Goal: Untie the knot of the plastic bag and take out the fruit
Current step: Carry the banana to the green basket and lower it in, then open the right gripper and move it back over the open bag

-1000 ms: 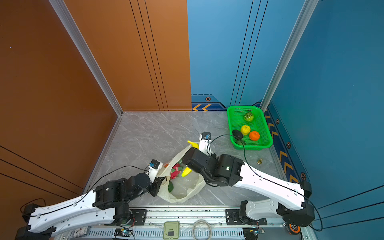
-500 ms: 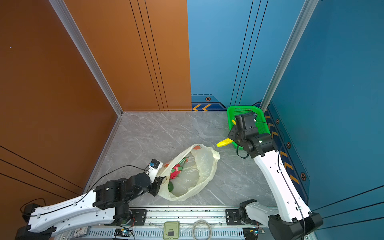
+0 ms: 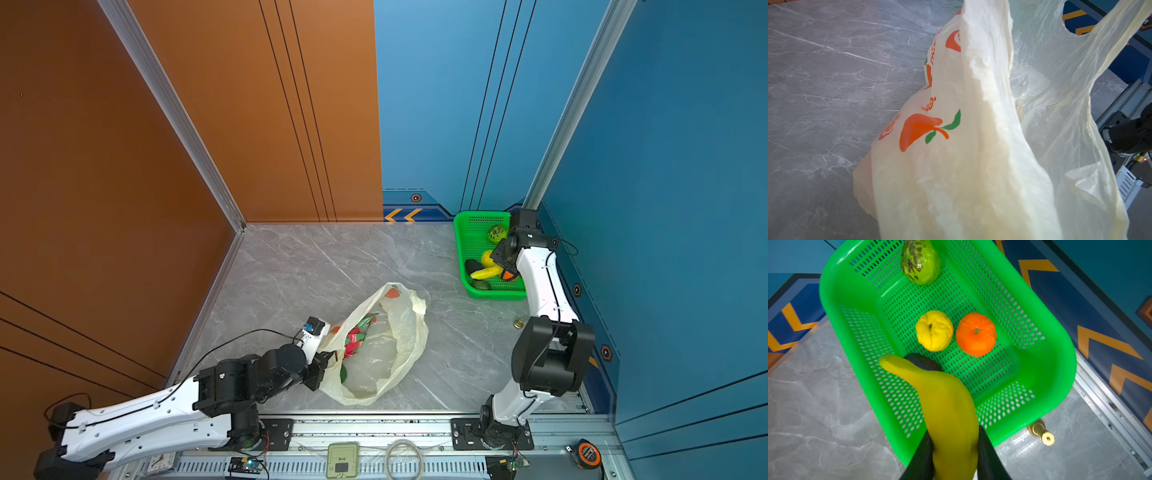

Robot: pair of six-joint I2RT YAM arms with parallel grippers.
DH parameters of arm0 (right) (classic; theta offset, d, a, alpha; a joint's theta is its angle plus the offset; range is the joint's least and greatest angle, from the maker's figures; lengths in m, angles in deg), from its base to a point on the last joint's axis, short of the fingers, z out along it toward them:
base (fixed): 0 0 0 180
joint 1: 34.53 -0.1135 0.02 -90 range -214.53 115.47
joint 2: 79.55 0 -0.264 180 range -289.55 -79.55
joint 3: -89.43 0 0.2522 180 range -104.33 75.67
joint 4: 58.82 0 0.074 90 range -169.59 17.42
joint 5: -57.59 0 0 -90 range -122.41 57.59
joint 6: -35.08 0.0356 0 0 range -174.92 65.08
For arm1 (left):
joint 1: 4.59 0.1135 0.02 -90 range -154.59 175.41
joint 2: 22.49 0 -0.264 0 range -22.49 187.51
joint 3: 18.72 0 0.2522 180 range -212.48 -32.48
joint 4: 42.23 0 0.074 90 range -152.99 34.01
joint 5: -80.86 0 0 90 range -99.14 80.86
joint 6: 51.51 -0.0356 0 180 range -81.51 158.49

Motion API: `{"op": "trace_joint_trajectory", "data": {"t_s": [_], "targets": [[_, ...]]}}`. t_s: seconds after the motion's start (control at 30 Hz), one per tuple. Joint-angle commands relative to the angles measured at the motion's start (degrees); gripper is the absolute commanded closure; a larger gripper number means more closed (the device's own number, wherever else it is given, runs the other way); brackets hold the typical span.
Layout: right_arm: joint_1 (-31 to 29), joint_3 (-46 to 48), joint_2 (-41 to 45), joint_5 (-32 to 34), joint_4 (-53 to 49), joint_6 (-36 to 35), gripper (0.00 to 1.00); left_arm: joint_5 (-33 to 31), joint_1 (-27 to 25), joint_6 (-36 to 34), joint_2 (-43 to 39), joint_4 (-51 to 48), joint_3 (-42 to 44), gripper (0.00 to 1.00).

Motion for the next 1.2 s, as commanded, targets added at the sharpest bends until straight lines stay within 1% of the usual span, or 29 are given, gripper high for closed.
{"op": "trace_joint_trajectory", "data": {"t_s": [0.0,0.13,0.3,0.4,0.5,0.53,0.57,0.7,0.9,1.0,1.07,1.17], "targets": [[1.64,-7.48,-6.65,0.75,1.20,-4.83,0.79,-0.24,-0.09,-1.04,0.41,1.32,-2.11,1.00],[1.79,-16.53,-15.92,2.66,-1.71,-8.48,0.78,-0.69,0.14,-1.03,0.83,1.32,-2.75,1.00],[2.02,-21.52,-23.28,4.65,-3.37,-10.74,0.75,-1.08,0.76,-1.05,1.45,1.32,-3.18,1.00],[2.04,-22.77,-25.41,5.35,-3.69,-11.49,0.66,-1.09,1.14,-1.02,1.94,1.33,-3.63,1.00],[1.96,-23.09,-25.95,6.05,-3.97,-11.41,0.44,-1.04,1.33,-1.37,2.58,1.33,-4.07,1.00],[1.87,-22.84,-25.66,6.19,-3.91,-11.41,0.37,-1.03,1.40,-1.58,2.75,1.32,-4.15,1.00],[1.80,-22.66,-25.39,6.43,-3.94,-11.41,0.33,-1.14,1.56,-1.71,2.91,1.41,-4.12,1.00],[1.53,-21.14,-22.75,7.00,-3.91,-10.91,0.24,-1.36,1.89,-2.17,2.87,1.91,-3.91,1.00],[0.31,-16.18,-14.19,5.27,-4.04,-9.41,0.18,-1.05,1.97,-2.74,2.18,1.64,-4.31,1.00],[-0.79,-13.25,-9.01,2.99,-4.80,-8.53,0.16,-0.73,1.91,-2.55,1.60,1.20,-4.31,1.00],[-1.79,-9.46,-5.05,0.75,-5.26,-7.71,0.15,-0.45,1.94,-2.54,1.47,0.78,-4.32,1.00],[-4.27,-6.32,1.24,-2.29,-7.51,-7.37,0.14,-0.48,1.78,-2.67,1.21,0.48,-4.30,1.00]]}}
